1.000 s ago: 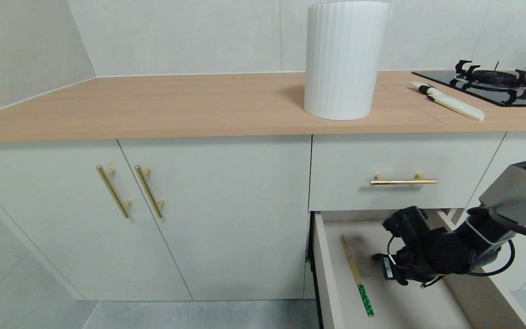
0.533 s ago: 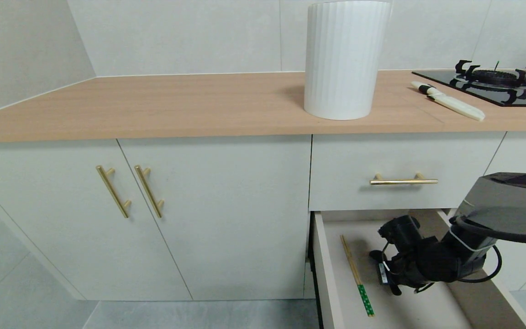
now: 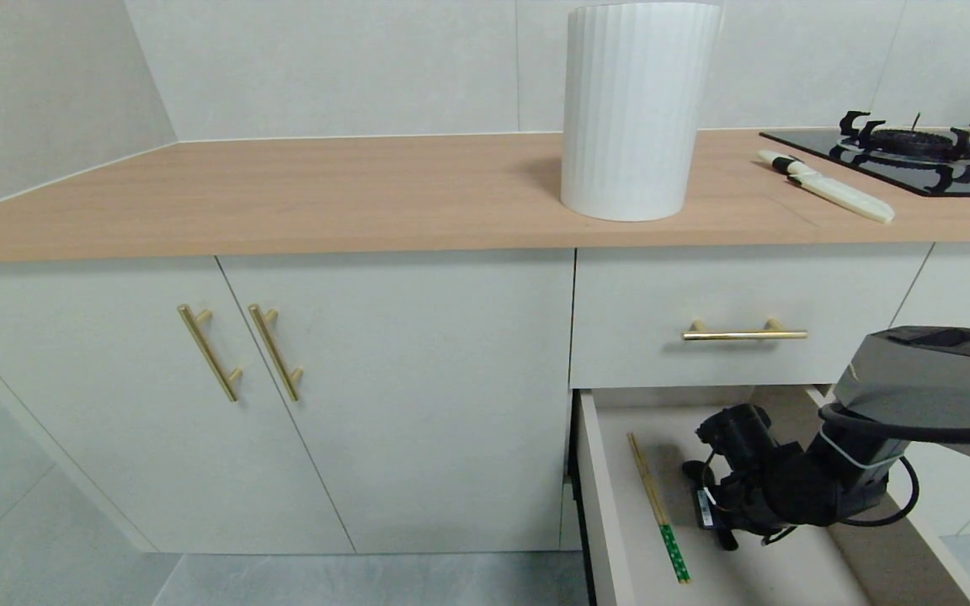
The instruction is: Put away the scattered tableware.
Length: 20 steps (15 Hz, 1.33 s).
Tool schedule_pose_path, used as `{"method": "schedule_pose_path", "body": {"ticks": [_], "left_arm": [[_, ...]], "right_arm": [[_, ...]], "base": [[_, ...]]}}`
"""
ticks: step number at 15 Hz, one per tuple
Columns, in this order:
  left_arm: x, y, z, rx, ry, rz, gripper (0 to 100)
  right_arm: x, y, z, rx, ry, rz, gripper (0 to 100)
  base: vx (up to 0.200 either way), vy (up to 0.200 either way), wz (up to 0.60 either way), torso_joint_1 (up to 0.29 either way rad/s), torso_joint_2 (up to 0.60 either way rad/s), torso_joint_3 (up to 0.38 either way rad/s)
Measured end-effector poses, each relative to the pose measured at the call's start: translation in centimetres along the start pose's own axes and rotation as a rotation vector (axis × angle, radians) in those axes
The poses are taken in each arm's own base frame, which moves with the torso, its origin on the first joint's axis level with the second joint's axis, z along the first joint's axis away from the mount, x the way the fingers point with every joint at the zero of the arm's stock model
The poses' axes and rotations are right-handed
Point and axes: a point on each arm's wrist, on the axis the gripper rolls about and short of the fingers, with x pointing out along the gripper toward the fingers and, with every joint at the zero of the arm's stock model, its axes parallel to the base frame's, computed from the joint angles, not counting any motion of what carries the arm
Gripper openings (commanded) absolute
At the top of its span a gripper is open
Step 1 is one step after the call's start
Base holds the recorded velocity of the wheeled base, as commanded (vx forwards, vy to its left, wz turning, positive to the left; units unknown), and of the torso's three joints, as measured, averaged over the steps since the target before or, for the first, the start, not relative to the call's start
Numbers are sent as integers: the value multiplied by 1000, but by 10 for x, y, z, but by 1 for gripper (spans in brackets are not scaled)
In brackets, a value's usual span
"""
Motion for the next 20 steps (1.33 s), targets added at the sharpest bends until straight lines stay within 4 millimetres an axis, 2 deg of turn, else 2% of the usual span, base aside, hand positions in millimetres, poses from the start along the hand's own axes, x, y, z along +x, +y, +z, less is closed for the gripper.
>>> {"method": "schedule_pose_path", "body": {"ticks": [5, 8, 10, 13, 16, 18, 20], "left_arm": [[0, 0, 0, 0, 0, 0, 100], [0, 0, 0, 0, 0, 0, 100], [0, 0, 0, 0, 0, 0, 100], [0, 0, 0, 0, 0, 0, 100], [0, 0, 0, 0, 0, 0, 100], [0, 0, 0, 0, 0, 0, 100], [0, 0, 0, 0, 0, 0, 100]], "right_arm": [[-2, -1, 1, 6, -3, 1, 100], [-18, -3, 6, 12, -33, 9, 100], [-55, -6, 19, 21, -101, 33, 100], [-130, -14, 27, 18, -154, 94, 100], [-195, -20, 11, -20, -132, 177, 100], [-226, -20, -3, -59, -117, 210, 100], [-247, -21, -12, -117, -136, 233, 100]], "base": [[0, 0, 0, 0, 0, 0], [0, 0, 0, 0, 0, 0], [0, 0, 0, 0, 0, 0], [0, 0, 0, 0, 0, 0], [0, 0, 0, 0, 0, 0], [0, 0, 0, 0, 0, 0], [0, 0, 0, 0, 0, 0]]}}
